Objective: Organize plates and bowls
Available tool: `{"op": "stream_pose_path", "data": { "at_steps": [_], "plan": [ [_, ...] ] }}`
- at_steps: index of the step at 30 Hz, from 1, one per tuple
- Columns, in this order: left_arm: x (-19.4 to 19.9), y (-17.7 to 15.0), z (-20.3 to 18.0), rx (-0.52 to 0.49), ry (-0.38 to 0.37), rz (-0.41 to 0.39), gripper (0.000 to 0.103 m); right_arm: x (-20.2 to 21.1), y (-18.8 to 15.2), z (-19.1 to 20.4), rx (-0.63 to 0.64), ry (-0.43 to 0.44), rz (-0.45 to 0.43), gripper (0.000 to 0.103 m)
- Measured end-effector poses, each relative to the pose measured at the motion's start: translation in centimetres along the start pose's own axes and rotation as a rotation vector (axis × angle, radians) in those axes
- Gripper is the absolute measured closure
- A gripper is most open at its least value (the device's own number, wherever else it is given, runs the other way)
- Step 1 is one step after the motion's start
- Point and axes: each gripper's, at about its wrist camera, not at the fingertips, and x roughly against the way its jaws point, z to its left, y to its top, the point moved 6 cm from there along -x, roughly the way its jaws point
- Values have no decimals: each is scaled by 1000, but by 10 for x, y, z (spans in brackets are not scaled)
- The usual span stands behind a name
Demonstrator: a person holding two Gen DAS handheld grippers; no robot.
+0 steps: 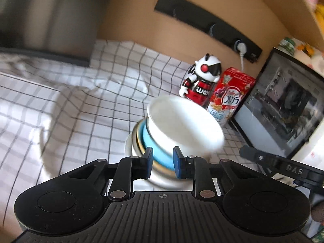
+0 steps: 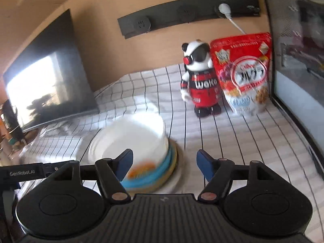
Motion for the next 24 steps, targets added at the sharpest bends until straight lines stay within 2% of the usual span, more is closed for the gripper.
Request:
{"op": "stream_pose_path", "data": {
  "at_steps": [2,6,9,11,13,16,18,20,24],
  "plan": [
    [22,-29,-15,-22,38,-32,80,16,-30,-1,23,-4,10,33],
    [51,-85,-33,-28,87,-33,84,47,-84,2,86,-29,-18,33],
    [56,-122,-35,-9,191,8,87,74,-115,4,116,-70,-102,33],
    [59,-143,-40,-40,217,-2,87,90,-133,6,131,-94,-180,33],
    [67,-157,-48,-76,202,-48,87,101,-151,9,155,-118,-236,33],
    [79,-170,-64,-169,215,-112,86,109,-169,10,170,-144,-234,33],
    [85,-179,-73,-220,255,-138,86,111,-177,9,161,-131,-212,33],
    [90,-184,-79,-253,325,-173,86,113,-182,10,165,-116,-197,33],
    [90,-193,-85,-269,298,-151,86,123,-188,13,161,-103,-205,33]
  ]
}}
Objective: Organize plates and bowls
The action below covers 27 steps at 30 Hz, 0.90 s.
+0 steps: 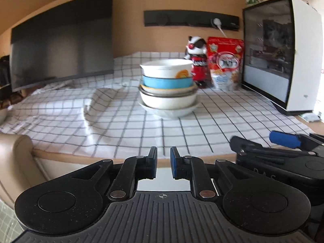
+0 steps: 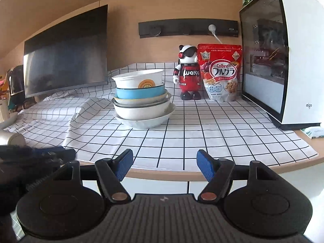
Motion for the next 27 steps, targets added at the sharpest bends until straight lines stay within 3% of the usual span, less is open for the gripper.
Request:
{"op": "stream_pose_path", "data": {
  "at_steps": [5,27],
  "plan": [
    [2,-2,-3,26,-38,5,86,3,-2,-2,16,-23,-6,33],
    [5,-1,-6,38,-43,5,86,3,0,-4,10,-12,-8,33]
  ]
}}
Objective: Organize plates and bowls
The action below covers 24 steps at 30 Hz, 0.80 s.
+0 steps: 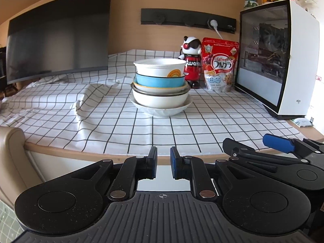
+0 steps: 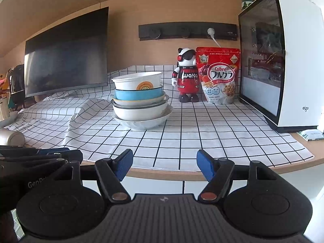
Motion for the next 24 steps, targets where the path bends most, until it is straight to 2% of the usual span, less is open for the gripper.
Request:
{"op": "stream_pose_path", "data": {
  "at_steps": [24],
  "plan": [
    [-4,1,-3,11,-13,11,86,-2,-2,-4,-2,3,15,33]
  ]
}}
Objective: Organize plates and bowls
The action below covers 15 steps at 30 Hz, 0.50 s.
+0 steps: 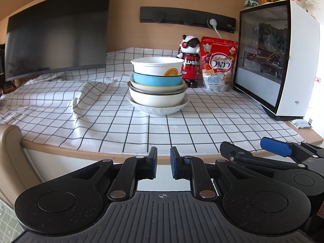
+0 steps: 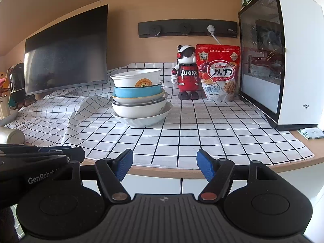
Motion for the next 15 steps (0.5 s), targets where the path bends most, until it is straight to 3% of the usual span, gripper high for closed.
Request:
{"op": "stream_pose_path", "data": {
  "at_steps": [15],
  "plan": [
    [-3,-1,-1,2,-3,12,86,1,-1,-3,-3,-1,3,33]
  ]
}}
